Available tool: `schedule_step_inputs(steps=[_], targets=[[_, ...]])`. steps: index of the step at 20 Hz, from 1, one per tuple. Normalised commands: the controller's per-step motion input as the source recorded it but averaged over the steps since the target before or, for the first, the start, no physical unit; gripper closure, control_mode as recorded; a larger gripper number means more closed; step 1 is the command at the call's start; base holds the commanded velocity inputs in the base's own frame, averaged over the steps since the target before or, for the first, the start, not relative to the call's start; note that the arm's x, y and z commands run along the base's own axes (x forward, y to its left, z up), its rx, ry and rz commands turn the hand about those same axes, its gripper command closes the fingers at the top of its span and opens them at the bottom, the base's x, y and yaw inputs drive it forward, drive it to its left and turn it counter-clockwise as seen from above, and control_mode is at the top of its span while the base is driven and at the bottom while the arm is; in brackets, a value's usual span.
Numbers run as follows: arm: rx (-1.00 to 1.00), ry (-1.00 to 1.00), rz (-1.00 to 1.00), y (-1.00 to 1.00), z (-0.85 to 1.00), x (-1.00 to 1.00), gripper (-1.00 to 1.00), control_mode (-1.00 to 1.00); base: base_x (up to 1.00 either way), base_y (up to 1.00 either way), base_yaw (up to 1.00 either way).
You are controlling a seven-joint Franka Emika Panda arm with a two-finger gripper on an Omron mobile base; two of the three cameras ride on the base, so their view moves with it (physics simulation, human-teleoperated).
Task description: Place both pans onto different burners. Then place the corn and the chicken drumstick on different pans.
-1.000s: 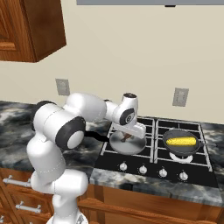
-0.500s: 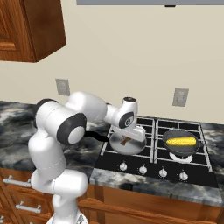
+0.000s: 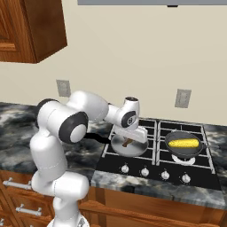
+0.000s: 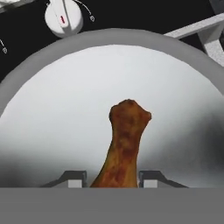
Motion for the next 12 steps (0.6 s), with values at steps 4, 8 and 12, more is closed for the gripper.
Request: schedule_step_inputs(steps=[4, 8, 12], targets=[[0.0, 0.01, 0.0, -0.01, 0.02, -0.02, -1.0, -1.0, 0.0, 0.0, 0.0], [0.0, -0.13, 0.01, 0.0, 0.42, -0.42, -1.0, -1.0, 0.0, 0.0, 0.0], [0.0, -0.17, 0.0, 0.12, 0.69, -0.5, -1.0, -1.0, 0.0, 0.0, 0.0]])
